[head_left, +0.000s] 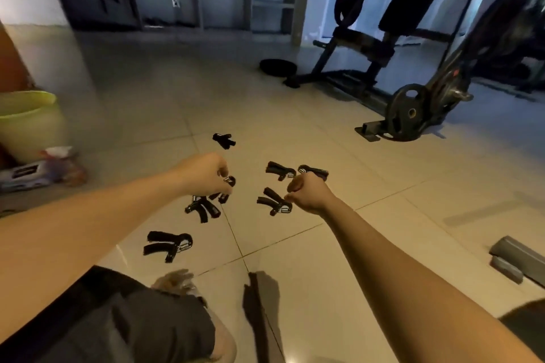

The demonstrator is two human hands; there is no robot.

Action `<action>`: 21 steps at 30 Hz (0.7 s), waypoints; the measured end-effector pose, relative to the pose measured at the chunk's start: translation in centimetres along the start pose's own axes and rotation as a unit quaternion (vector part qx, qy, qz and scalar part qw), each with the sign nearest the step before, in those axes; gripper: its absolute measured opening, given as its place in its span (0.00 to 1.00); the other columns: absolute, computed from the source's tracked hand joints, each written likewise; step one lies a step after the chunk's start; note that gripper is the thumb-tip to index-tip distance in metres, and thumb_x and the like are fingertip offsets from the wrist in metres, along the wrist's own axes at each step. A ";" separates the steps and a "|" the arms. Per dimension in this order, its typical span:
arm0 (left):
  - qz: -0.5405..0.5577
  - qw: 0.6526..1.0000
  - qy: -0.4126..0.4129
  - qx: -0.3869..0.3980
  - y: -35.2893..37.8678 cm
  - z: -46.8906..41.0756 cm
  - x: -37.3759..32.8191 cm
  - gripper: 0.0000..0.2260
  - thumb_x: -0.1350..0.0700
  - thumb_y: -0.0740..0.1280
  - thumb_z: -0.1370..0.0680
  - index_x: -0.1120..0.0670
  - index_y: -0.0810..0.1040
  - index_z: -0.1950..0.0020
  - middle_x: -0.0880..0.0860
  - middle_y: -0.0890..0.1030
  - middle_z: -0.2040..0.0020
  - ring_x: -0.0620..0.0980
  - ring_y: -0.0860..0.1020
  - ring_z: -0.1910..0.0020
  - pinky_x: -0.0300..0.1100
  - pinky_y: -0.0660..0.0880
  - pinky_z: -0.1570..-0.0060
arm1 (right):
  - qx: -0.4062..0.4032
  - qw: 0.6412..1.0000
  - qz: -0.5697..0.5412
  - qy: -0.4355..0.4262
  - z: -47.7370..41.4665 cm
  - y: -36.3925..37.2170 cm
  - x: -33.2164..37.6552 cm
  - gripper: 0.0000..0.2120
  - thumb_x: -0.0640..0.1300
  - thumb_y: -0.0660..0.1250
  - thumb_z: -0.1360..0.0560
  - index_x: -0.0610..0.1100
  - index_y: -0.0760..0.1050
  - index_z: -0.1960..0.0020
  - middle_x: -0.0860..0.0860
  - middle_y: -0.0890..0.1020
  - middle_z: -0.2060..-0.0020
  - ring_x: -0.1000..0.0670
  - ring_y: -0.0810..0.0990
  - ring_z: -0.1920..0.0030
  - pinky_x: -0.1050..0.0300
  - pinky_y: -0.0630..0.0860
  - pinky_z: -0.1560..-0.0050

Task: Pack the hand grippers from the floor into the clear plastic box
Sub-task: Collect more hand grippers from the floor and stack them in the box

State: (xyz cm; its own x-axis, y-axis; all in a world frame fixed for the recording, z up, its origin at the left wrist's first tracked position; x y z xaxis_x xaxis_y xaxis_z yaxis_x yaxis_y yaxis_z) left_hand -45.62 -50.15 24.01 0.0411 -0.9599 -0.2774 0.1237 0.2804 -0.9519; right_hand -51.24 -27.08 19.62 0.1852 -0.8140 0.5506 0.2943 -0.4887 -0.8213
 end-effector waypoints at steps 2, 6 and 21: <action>0.017 0.999 -0.031 0.010 0.3 -1.5 3.1 0.20 0.45 0.74 0.25 0.53 0.78 0.36 0.52 0.81 0.43 0.51 0.79 0.46 0.49 0.80 0.45 | 0.029 0.999 0.008 -0.015 -3.1 2.0 1.5 0.08 0.44 0.71 0.25 0.38 0.82 0.53 0.45 0.84 0.58 0.45 0.84 0.58 0.43 0.83 0.52; 0.024 0.995 -0.092 0.028 2.6 -4.7 8.9 0.21 0.47 0.75 0.25 0.53 0.77 0.35 0.52 0.80 0.41 0.52 0.78 0.44 0.50 0.78 0.41 | 0.053 0.998 0.008 -0.038 -9.0 7.2 3.5 0.13 0.47 0.73 0.25 0.40 0.82 0.45 0.44 0.85 0.51 0.44 0.83 0.53 0.46 0.83 0.50; 0.017 0.962 -0.228 0.148 19.3 -8.0 29.2 0.38 0.43 0.77 0.32 0.49 0.69 0.25 0.48 0.76 0.36 0.51 0.75 0.39 0.44 0.74 0.42 | 0.180 0.980 0.045 -0.077 -25.7 29.1 5.8 0.18 0.53 0.72 0.25 0.44 0.77 0.41 0.45 0.81 0.47 0.42 0.81 0.47 0.49 0.79 0.50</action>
State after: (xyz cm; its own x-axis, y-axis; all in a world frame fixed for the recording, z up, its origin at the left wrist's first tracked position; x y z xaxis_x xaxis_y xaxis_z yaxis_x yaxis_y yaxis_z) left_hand -49.92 -72.83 -3.51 0.4714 -0.8678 -0.1570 0.3894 0.3645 -0.8459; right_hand -65.65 -54.09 -4.95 0.3577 -0.7777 0.5170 0.5770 -0.2513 -0.7771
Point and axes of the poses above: each hand's wrist, its own z-axis away from the middle knuckle, its own y-axis out of the palm, x = y × z, the point moved 6 cm from there along -z, towards the middle knuckle
